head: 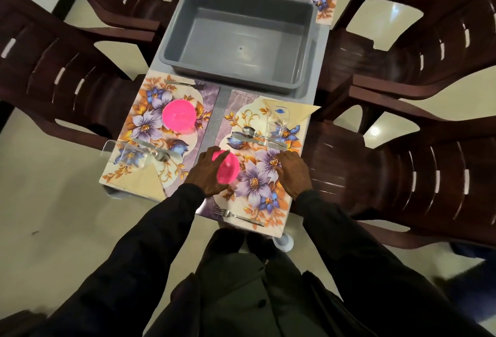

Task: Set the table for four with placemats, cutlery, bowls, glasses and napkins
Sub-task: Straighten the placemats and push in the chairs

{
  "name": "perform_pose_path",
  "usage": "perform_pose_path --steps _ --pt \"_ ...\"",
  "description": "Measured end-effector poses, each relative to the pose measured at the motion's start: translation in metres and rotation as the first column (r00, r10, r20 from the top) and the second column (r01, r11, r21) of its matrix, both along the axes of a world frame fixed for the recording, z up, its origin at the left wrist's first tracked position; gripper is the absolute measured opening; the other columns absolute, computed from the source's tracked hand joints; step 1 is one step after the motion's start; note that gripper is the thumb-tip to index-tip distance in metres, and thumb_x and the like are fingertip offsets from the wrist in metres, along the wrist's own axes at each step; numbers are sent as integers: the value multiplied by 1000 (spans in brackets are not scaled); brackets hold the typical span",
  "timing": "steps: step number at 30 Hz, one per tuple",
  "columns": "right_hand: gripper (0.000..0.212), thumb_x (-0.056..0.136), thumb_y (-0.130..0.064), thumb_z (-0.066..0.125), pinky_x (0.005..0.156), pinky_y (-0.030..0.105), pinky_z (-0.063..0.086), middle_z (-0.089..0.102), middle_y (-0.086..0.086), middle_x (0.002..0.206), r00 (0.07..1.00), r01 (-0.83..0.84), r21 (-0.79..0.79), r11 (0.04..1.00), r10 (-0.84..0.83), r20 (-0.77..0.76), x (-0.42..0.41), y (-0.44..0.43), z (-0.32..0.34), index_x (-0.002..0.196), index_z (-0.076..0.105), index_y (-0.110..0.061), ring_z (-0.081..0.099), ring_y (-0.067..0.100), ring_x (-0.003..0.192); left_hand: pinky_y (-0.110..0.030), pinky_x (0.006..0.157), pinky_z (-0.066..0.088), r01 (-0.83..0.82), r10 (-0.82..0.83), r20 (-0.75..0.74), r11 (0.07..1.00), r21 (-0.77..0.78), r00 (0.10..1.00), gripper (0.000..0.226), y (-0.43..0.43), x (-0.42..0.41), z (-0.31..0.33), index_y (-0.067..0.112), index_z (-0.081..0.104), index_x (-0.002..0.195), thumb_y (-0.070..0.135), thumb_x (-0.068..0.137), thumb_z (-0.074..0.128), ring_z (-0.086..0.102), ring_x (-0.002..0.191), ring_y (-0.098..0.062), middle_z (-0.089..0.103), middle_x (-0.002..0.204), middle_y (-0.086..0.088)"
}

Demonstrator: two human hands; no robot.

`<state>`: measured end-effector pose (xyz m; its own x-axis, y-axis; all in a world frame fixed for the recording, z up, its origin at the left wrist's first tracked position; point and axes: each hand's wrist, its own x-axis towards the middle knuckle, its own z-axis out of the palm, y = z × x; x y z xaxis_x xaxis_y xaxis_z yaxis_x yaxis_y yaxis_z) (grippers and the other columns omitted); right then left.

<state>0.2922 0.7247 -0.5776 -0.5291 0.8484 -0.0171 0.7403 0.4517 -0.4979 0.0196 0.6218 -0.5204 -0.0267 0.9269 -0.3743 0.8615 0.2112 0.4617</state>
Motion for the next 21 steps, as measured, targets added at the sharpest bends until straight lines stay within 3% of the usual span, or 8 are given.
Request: perform_pose_path --steps 4,7,13,21 --pt "33 92 -10 68 97 47 53 68 17 120 999 17 -3 1000 -18 -35 1 -2 -1 125 65 -5 64 38 110 -55 91 56 17 -17 -3 1000 -6 1000 105 -4 6 1 20 37 149 57 64 87 40 133 -35 33 150 -7" --pt "32 92 -8 68 94 48 54 68 18 119 998 31 -1 1000 -31 -58 3 -6 0 123 66 -4 64 39 109 -57 91 56 24 -24 -15 1000 -4 1000 109 -3 13 1 17 32 153 53 66 89 38 136 -34 33 153 -7" --pt "31 90 -8 70 94 49 54 68 20 120 997 79 -24 997 -80 -24 0 -9 1 121 66 -2 63 41 110 -53 78 60 118 -118 -5 993 12 993 109 -7 21 5 13 32 154 58 69 83 39 135 -35 34 155 -9" --pt "32 90 -6 71 96 47 53 69 18 118 991 134 5 991 -134 -4 -9 -2 3 122 67 -3 64 38 109 -53 82 58 96 -98 42 995 29 994 115 -9 20 2 11 29 156 62 68 84 40 139 -35 33 158 -10"
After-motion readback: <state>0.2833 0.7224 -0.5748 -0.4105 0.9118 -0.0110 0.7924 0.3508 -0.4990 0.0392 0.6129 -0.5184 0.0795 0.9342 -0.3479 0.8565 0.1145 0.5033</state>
